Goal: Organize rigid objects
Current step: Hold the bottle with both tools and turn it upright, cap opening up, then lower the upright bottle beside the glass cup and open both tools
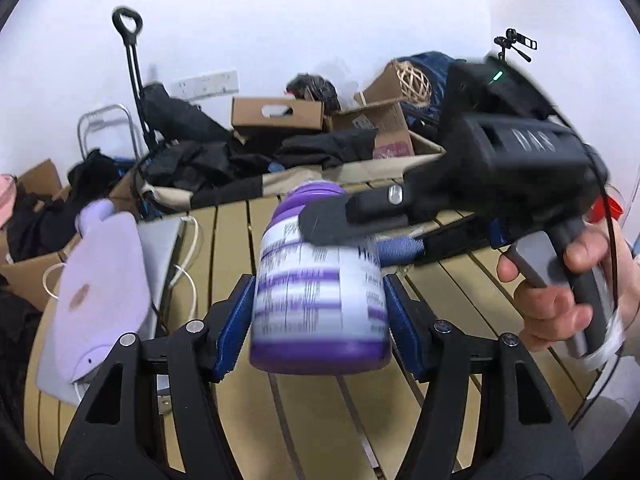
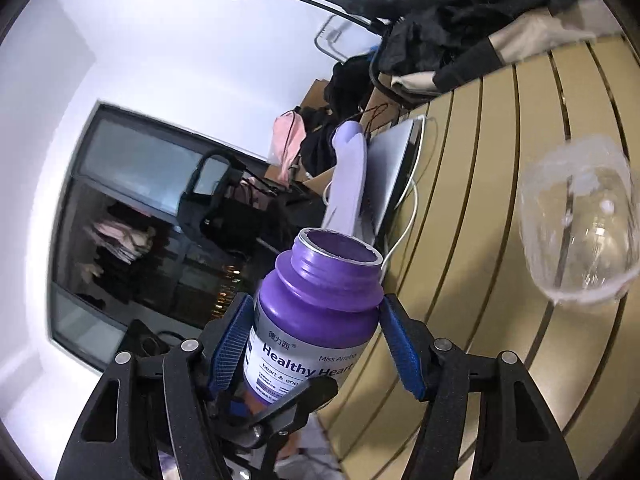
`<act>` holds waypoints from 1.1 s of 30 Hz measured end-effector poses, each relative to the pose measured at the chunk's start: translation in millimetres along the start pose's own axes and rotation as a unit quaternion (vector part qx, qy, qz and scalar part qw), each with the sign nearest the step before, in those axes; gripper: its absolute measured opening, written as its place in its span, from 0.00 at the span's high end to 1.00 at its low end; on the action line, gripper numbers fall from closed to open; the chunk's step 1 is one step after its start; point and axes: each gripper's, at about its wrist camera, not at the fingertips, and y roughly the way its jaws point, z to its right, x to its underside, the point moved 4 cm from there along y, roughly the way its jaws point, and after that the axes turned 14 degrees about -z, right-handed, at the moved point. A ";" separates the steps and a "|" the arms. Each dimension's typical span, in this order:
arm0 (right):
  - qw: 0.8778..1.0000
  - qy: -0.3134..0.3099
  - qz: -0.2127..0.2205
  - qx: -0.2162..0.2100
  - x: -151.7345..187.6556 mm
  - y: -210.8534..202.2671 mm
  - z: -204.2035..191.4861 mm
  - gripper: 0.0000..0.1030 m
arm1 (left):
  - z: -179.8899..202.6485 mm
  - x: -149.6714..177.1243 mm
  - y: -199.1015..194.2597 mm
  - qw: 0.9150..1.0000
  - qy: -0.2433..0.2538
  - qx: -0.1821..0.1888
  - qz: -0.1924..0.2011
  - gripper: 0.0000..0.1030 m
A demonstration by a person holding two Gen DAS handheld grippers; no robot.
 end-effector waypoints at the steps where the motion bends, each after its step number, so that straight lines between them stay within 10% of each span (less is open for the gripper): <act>1: 0.999 -0.024 0.002 0.031 0.3 1.1 -6.0 0.33 | 0.1 -1.0 2.7 1.000 0.005 -0.001 -0.005 0.42; 4: 0.977 -0.153 0.013 0.149 5.0 3.0 -38.2 0.33 | 1.8 -6.1 6.7 1.000 0.024 -0.017 -0.001 0.41; 9: 0.887 -0.350 0.010 0.301 20.8 16.4 -81.5 0.34 | -1.0 -13.8 10.8 0.999 0.025 -0.024 0.024 0.41; 16: 0.853 -0.402 -0.018 0.332 -0.5 21.3 -86.3 0.34 | -16.4 -28.1 17.5 0.996 -0.023 -0.049 0.066 0.42; 23: 0.853 -0.405 -0.031 0.327 -37.9 48.3 -74.9 0.31 | -34.5 -38.0 39.0 0.991 -0.062 -0.098 0.071 0.42; 33: 0.900 -0.337 -0.051 0.272 -37.3 58.6 -28.6 0.31 | -26.1 -21.3 60.1 0.992 -0.064 -0.099 0.049 0.42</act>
